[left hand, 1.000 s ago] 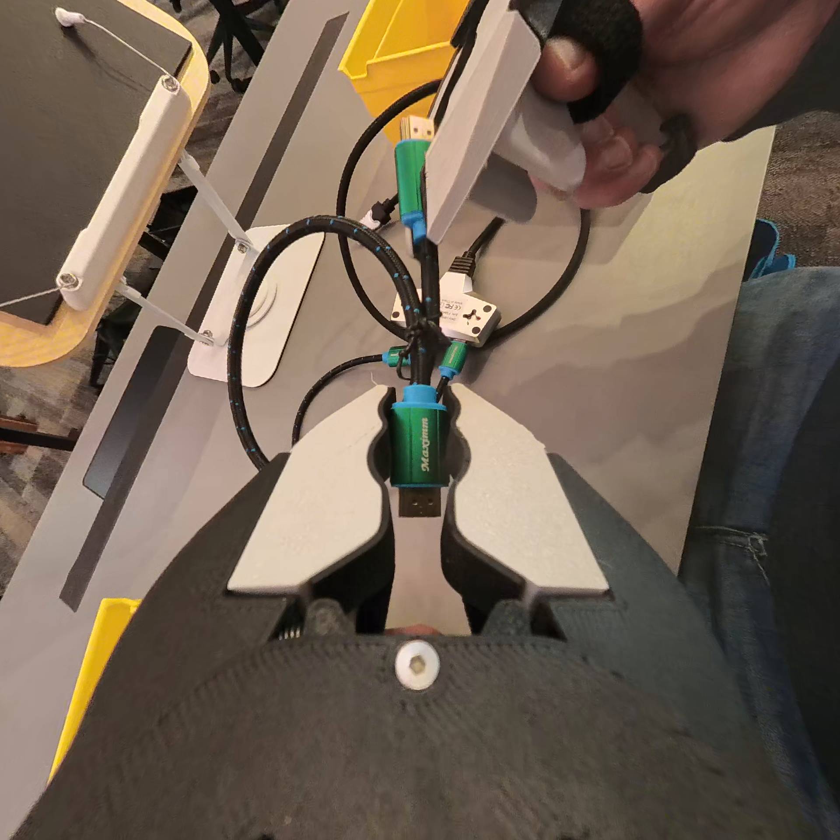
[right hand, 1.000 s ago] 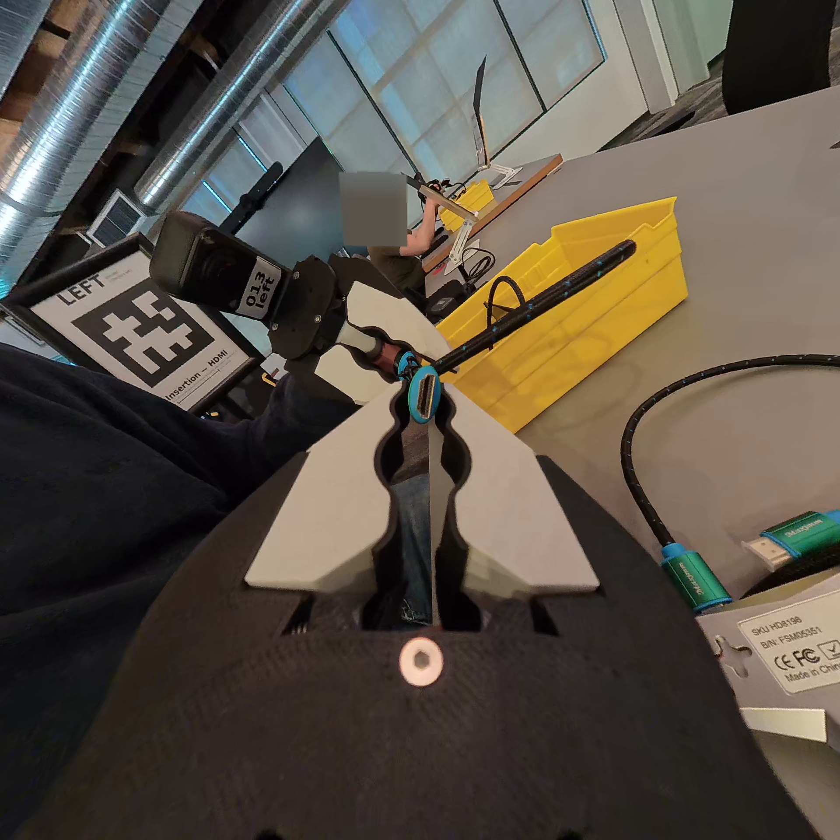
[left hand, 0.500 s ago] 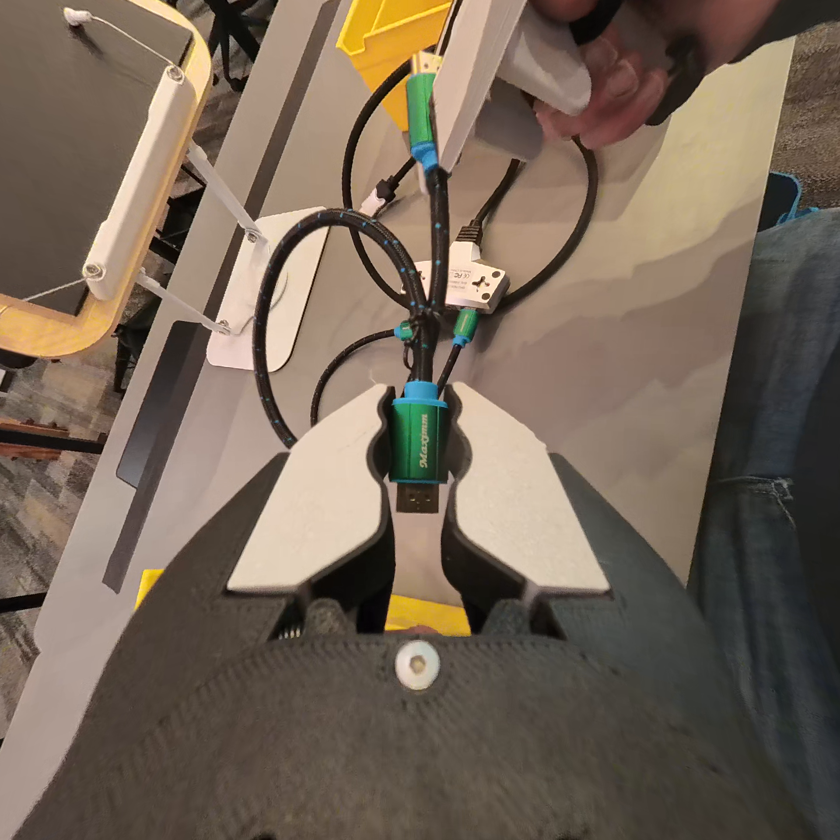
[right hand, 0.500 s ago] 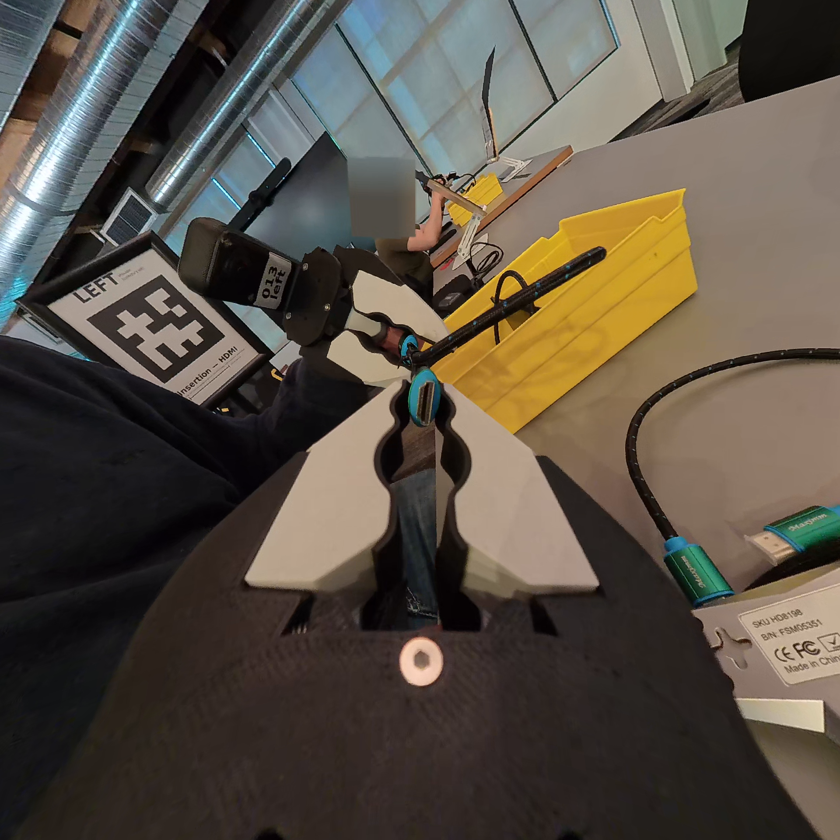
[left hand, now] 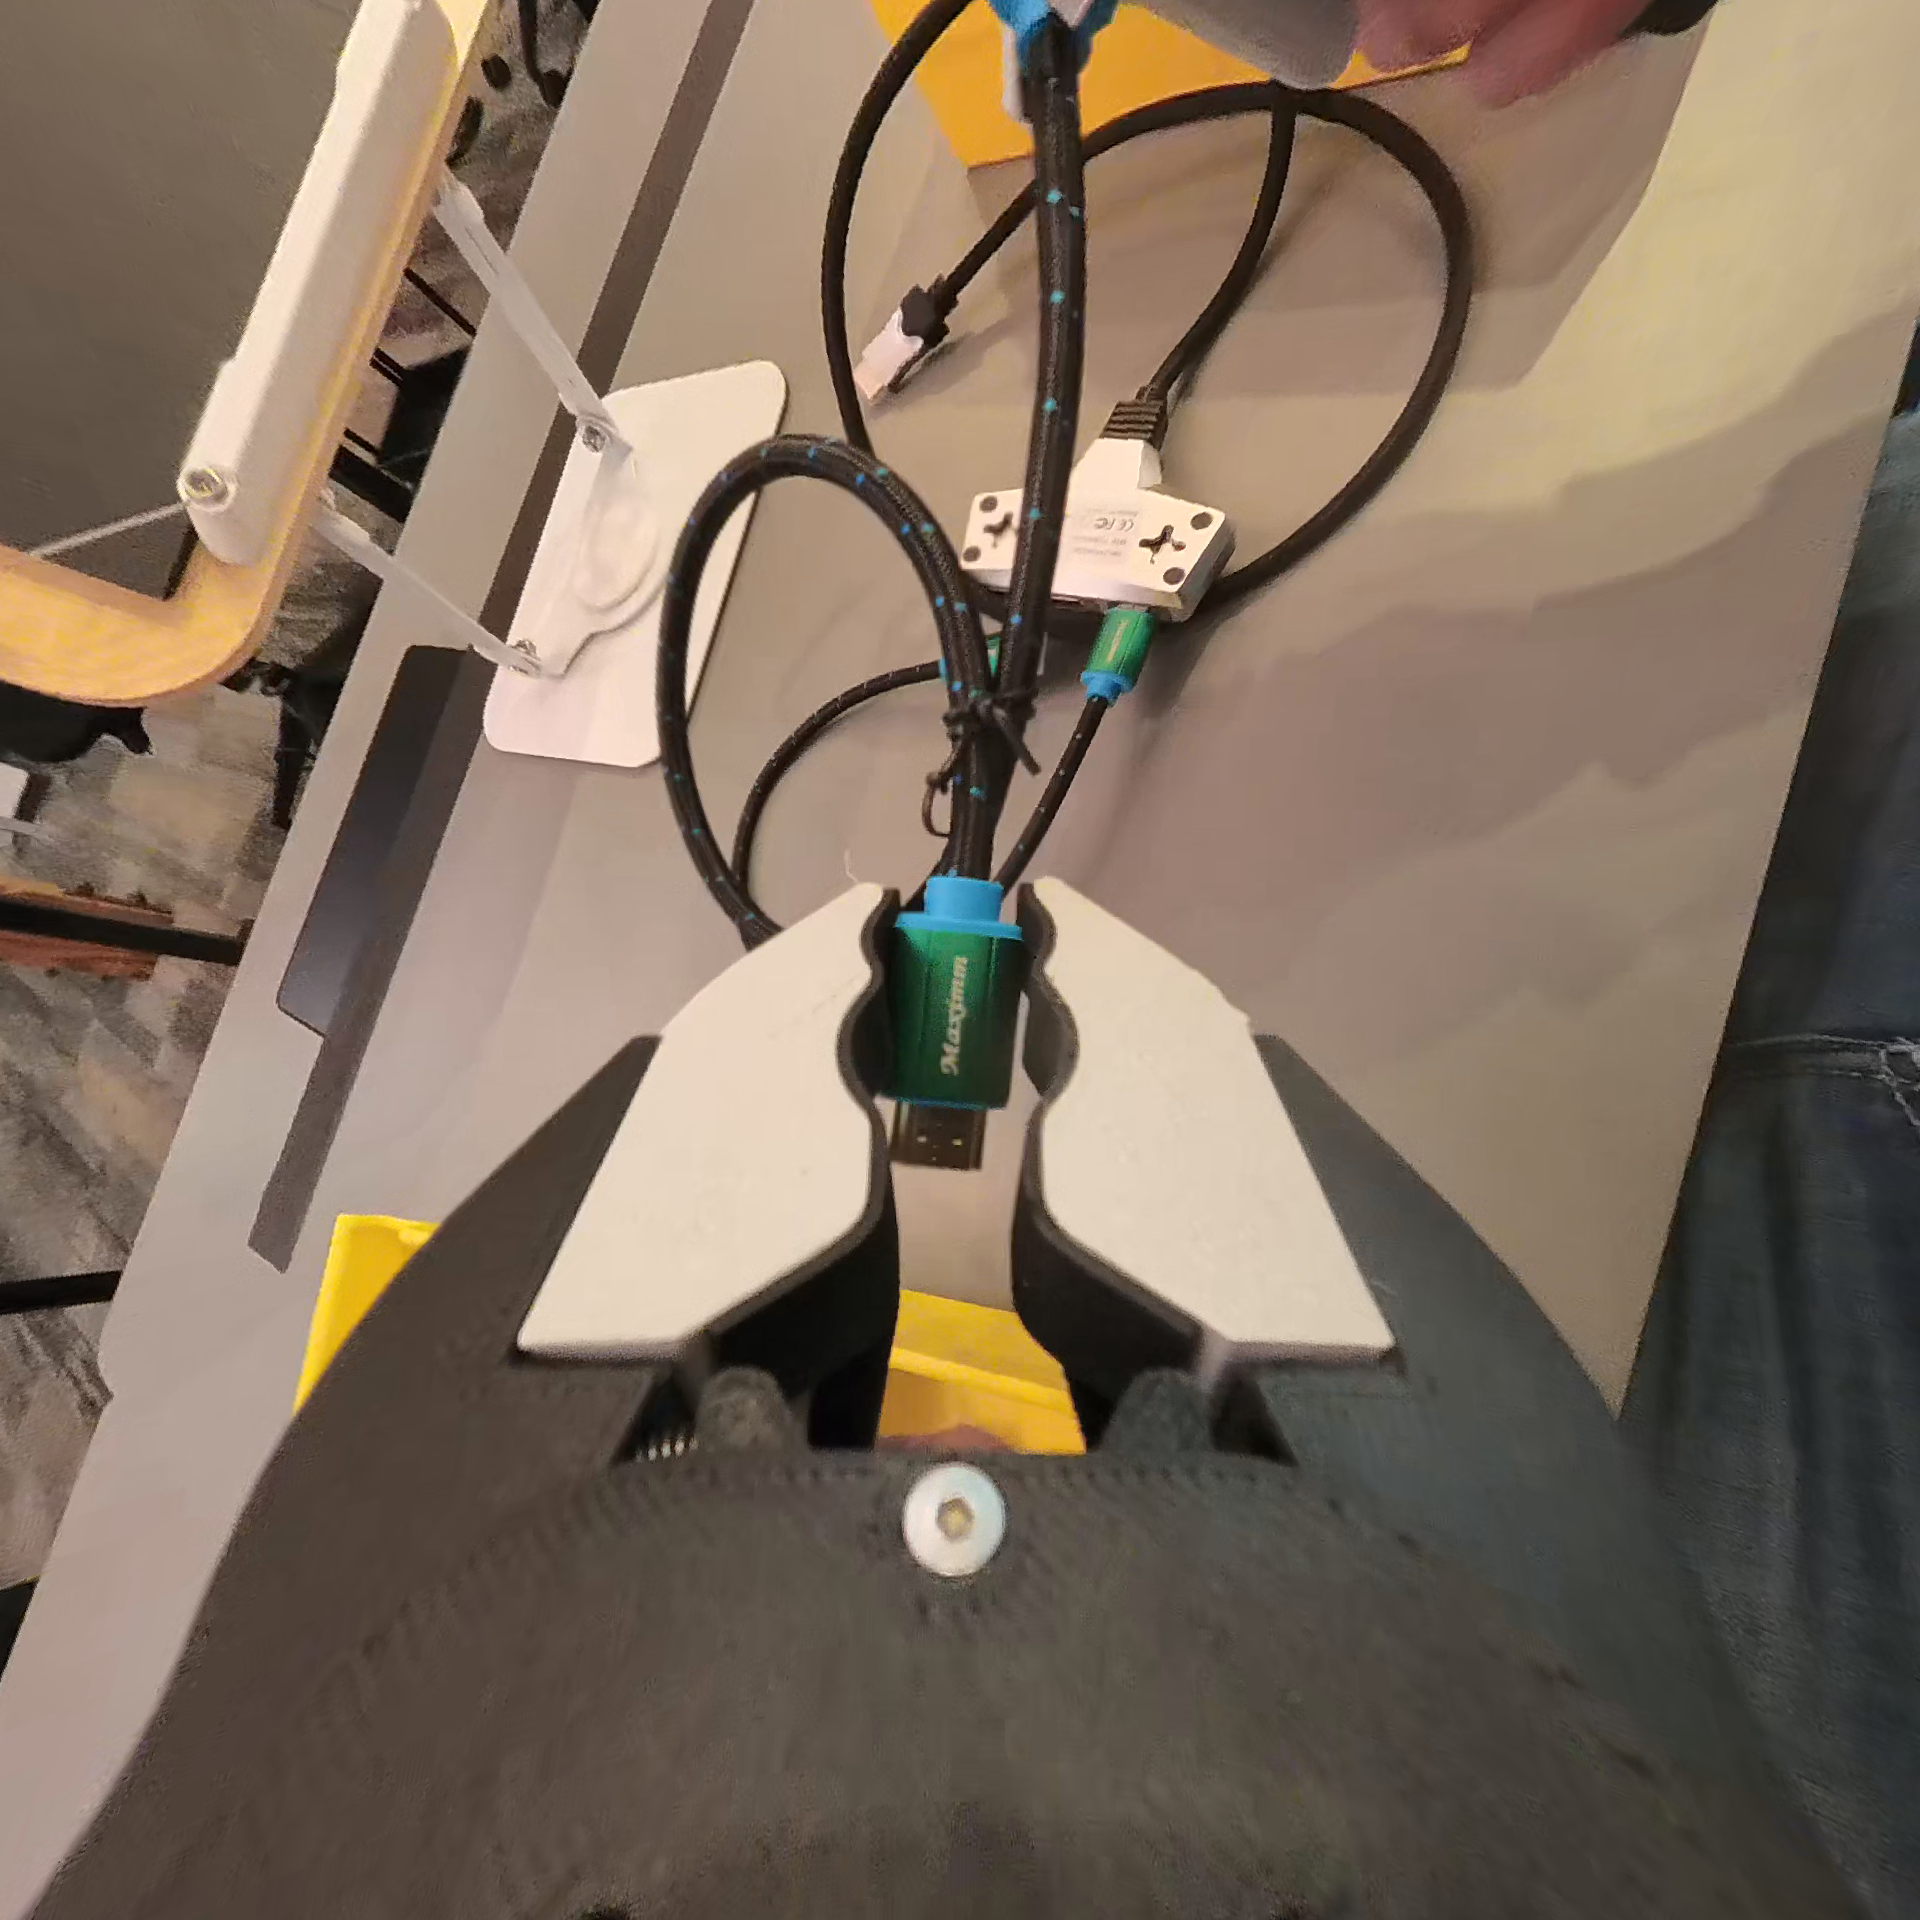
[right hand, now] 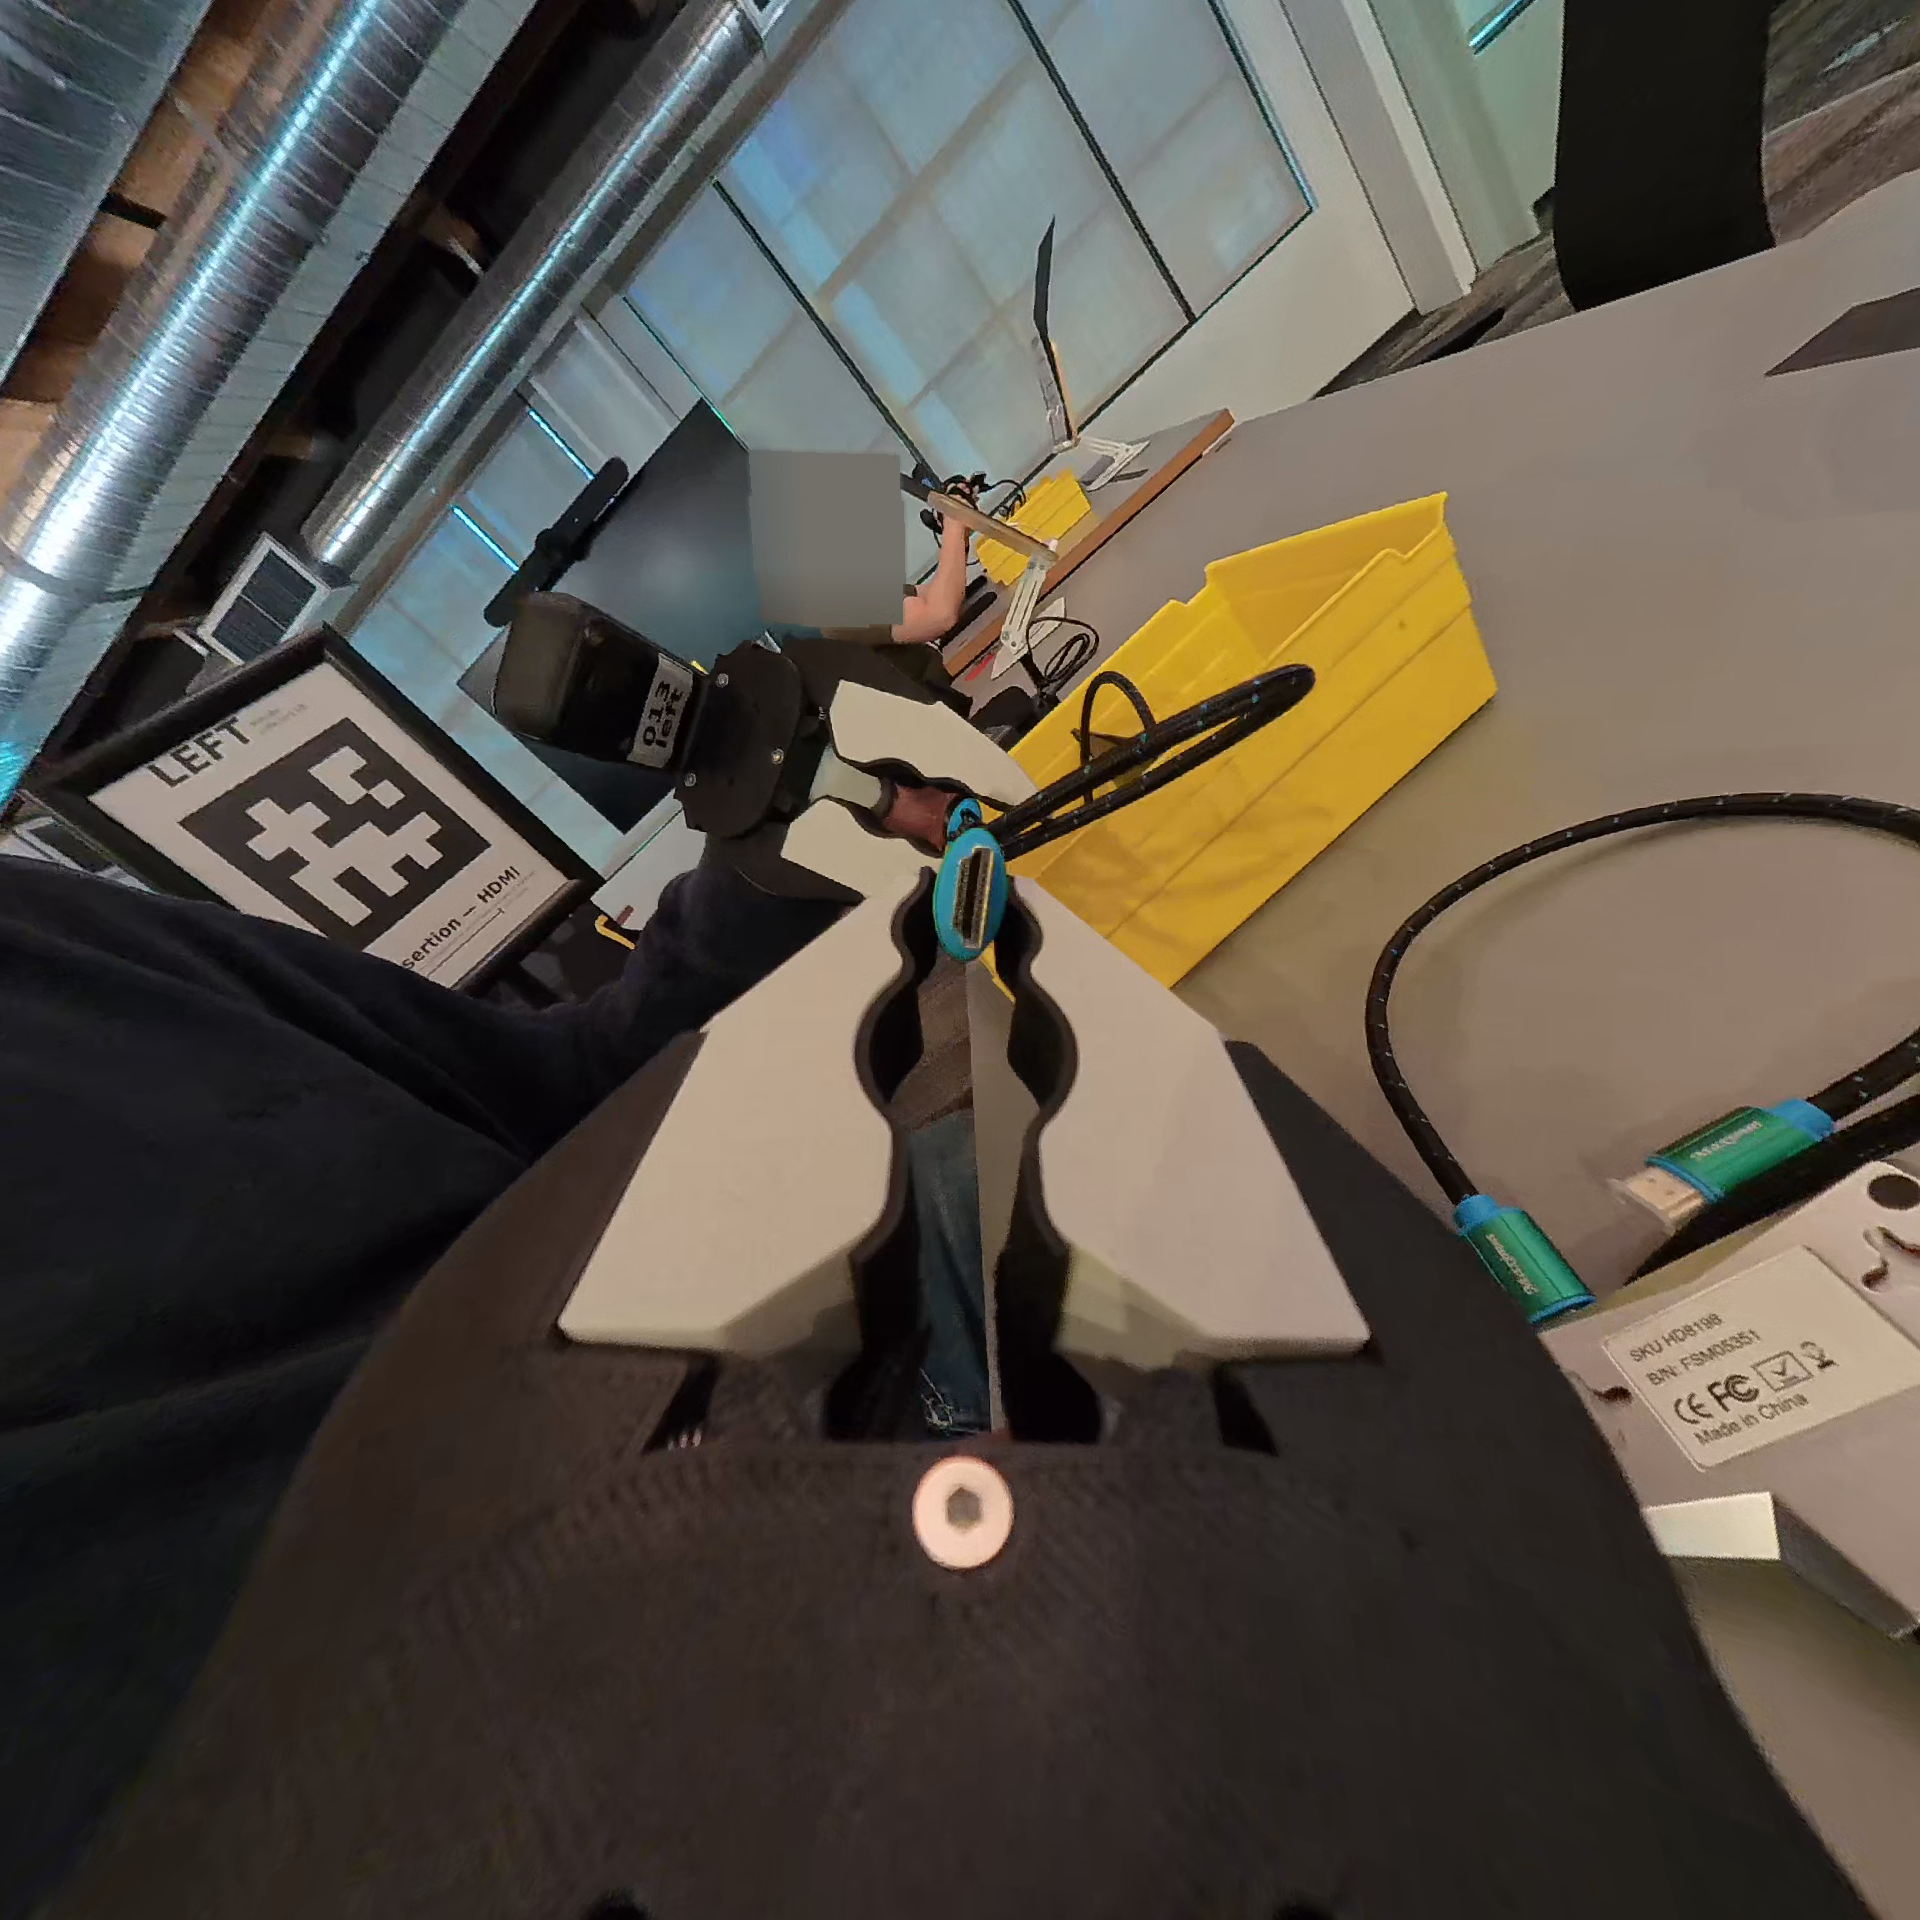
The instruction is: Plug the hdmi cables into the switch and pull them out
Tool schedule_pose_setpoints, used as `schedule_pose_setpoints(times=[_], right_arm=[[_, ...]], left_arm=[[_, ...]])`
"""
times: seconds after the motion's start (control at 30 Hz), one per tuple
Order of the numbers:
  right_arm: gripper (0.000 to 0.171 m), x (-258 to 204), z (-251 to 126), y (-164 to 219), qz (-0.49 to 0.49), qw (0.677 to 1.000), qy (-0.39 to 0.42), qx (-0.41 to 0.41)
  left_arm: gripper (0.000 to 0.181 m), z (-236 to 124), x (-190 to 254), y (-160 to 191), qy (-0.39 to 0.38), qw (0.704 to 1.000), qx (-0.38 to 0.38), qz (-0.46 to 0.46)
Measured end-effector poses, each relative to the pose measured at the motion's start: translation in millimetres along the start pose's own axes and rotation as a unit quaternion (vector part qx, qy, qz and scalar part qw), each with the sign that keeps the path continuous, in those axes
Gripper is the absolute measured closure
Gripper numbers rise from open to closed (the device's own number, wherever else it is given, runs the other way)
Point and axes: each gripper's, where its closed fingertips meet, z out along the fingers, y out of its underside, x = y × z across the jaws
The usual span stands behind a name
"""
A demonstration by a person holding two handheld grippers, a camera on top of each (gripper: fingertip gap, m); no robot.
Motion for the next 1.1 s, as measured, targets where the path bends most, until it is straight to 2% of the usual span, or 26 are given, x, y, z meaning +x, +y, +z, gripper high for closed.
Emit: schedule_pose_setpoints(times=[0.1,0.23,0.37,0.5,0.7,0.8,0.93,1.1], right_arm=[[0.163,7,-9,-5,0.013,1.0,0.008,0.019],[0.163,19,-14,-1,0.031,0.999,0.024,0.021],[0.163,20,-2,7,0.047,0.999,0.019,0.011],[0.163,17,11,15,0.059,0.998,0.012,0.005],[0.163,14,20,21,0.085,0.996,0.002,0.017],[0.163,12,20,22,0.095,0.995,-0.007,0.02],[0.163,8,21,21,0.106,0.994,-0.021,0.026],[0.163,9,20,24,0.109,0.993,-0.026,0.022]], left_arm=[[0.155,2,-4,11,-0.011,1.0,-0.024,0.0],[0.144,-6,-8,4,-0.016,1.0,0.001,-0.022],[0.135,-10,-3,-28,-0.017,0.998,0.047,-0.026],[0.132,6,11,-70,-0.042,0.995,0.087,-0.016],[0.133,44,20,-88,-0.104,0.993,0.058,-0.007],[0.142,51,17,-84,-0.12,0.992,0.048,-0.014],[0.163,55,16,-80,-0.128,0.99,0.05,-0.015],[0.165,56,18,-79,-0.117,0.991,0.052,-0.024]])
